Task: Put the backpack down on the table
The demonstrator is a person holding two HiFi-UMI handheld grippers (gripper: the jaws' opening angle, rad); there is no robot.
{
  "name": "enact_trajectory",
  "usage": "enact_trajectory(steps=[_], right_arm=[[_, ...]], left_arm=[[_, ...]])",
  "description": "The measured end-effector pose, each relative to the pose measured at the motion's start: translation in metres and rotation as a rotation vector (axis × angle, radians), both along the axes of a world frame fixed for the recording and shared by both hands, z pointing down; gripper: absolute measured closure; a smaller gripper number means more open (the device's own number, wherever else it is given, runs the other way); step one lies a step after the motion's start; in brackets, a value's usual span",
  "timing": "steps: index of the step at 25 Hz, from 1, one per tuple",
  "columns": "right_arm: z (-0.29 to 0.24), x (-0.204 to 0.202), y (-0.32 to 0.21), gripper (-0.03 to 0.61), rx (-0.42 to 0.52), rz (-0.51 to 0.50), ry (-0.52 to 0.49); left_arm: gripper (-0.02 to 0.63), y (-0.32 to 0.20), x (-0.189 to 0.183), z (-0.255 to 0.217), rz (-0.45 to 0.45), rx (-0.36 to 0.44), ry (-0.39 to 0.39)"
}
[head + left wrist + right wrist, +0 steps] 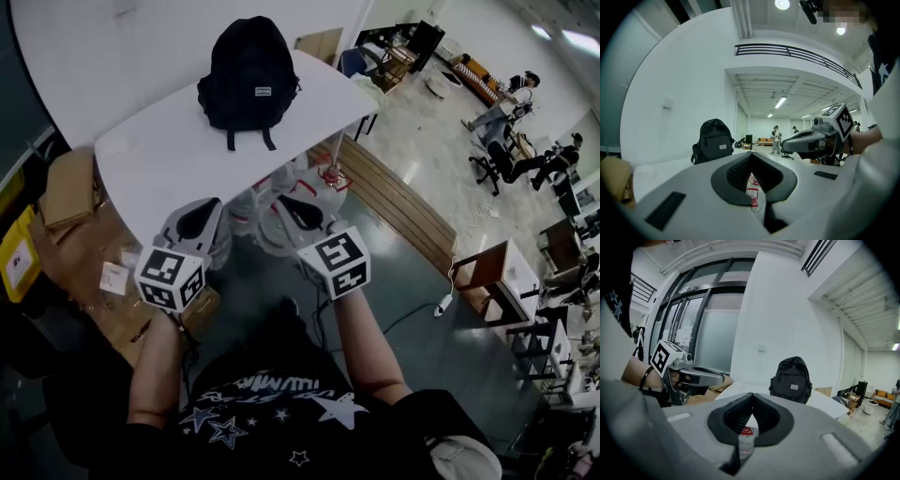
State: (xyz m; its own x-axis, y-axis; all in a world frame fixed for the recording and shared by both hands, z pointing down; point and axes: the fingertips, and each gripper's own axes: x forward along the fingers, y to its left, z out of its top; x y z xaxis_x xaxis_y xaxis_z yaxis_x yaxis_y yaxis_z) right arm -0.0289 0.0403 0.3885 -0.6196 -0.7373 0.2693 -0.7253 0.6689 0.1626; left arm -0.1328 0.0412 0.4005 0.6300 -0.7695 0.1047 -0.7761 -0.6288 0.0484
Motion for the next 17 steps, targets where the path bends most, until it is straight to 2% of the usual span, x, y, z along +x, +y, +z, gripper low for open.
enact_trajectory(steps=[17], right_arm=[[0.008, -0.028, 0.045, 0.578, -0.013, 0.024, 0.006]], left_arm=[[0.606, 0.044, -0.017, 0.008, 0.034, -0.009, 0.0]])
